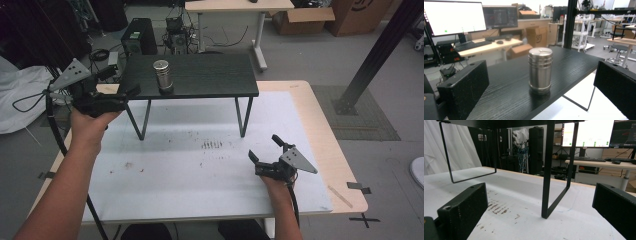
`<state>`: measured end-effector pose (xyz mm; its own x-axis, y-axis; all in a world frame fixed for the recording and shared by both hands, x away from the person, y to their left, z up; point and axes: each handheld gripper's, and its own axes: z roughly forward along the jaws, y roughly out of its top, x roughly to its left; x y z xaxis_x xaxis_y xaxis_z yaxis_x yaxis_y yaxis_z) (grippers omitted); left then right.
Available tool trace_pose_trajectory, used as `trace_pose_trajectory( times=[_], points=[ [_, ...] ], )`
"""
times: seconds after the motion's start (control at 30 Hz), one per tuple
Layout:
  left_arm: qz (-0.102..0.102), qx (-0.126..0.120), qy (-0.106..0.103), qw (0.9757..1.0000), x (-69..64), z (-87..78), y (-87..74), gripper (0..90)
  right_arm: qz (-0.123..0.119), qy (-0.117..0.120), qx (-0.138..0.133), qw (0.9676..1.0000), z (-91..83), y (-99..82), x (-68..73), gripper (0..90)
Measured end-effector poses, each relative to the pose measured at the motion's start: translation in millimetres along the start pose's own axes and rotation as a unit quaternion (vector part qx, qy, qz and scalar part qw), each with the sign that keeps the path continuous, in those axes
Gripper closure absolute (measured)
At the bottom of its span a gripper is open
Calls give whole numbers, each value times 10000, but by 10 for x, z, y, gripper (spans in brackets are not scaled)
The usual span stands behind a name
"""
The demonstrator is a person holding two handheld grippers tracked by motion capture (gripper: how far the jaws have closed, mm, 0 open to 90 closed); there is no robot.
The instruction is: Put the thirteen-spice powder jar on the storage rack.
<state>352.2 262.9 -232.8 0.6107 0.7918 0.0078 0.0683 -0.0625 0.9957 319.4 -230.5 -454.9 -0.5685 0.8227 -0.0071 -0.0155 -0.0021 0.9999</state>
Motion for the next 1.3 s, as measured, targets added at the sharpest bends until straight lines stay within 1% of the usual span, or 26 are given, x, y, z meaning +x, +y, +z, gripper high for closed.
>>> trace_pose_trajectory(
  times=[0.13, 0.17, 0.2, 0.23, 0.27, 0.3, 0.37, 0.4, 0.43, 0.47, 0.63, 0.67, 0.7, 0.77, 0.93, 1.0, 1.07, 1.17, 1.2, 1.27, 1.3],
  points=[
    [-27, -72, -15, 10000, 16, -60, -118, 3, -2, 0, 2, 10000, 0, 0, 1, 0],
    [-39, -137, -16, 9999, 25, -83, -163, 3, -3, 0, 3, 10000, -1, 0, 1, 0],
    [-39, -137, -16, 9999, 25, -83, -163, 3, -7, 1, 0, 10000, -1, 0, 1, 0],
    [-68, -315, -77, 9995, 40, -114, -232, 3, -6, 1, 1, 10000, -1, 0, 1, 0],
    [-68, -315, -77, 9995, 40, -114, -232, 3, -6, 1, 1, 10000, -1, 0, 1, 0],
    [-82, -653, -167, 9977, 47, -150, -317, 3, -5, 1, 1, 10000, -1, 0, 1, 0],
    [-105, -800, -129, 9967, 51, -182, -382, 3, -3, 1, 3, 10000, -1, 0, 1, 0],
    [-105, -800, -129, 9967, 51, -182, -382, 2, -3, 1, 3, 10000, -1, 0, 1, 0],
    [-136, -866, -150, 9960, 59, -207, -435, 2, -10, 2, -1, 10000, -1, 0, 1, 0],
    [-136, -866, -150, 9960, 59, -207, -435, 2, -10, 2, -1, 10000, -1, 0, 1, 0],
    [-20, -897, -81, 9959, 65, -258, -564, 2, -10, 3, 2, 10000, 0, 0, 0, 0],
    [-20, -897, -81, 9959, 65, -258, -564, 2, -11, 3, 1, 10000, 0, 0, 0, 0],
    [4, -955, -78, 9954, 64, -275, -605, 2, -3, 3, 1, 10000, -1, 0, 0, 0],
    [15, -990, -64, 9951, 59, -284, -652, 2, -3, 1, -4, 10000, 0, 0, 1, 0],
    [-16, -907, -42, 9959, 47, -296, -782, 2, -11, 2, 0, 10000, 0, 0, 1, 0],
    [-60, -871, -23, 9962, 47, -305, -853, 2, -11, 2, 1, 10000, 0, 0, 0, 0],
    [-75, -870, -19, 9962, 47, -309, -878, 2, -13, 3, 1, 10000, 0, 0, 1, 0],
    [-163, -820, 0, 9965, 48, -322, -1011, 2, -8, 4, 5, 10000, 0, 0, 0, 0],
    [-163, -820, 0, 9965, 48, -322, -1011, 2, -8, 4, 5, 10000, 0, 0, 0, 0],
    [-232, -764, -19, 9968, 36, -329, -1086, 2, -9, 3, 5, 10000, 1, 0, 1, 0],
    [-229, -738, -35, 9970, 20, -338, -1147, 2, -7, 3, 4, 10000, 0, 0, 0, 0]
  ],
)
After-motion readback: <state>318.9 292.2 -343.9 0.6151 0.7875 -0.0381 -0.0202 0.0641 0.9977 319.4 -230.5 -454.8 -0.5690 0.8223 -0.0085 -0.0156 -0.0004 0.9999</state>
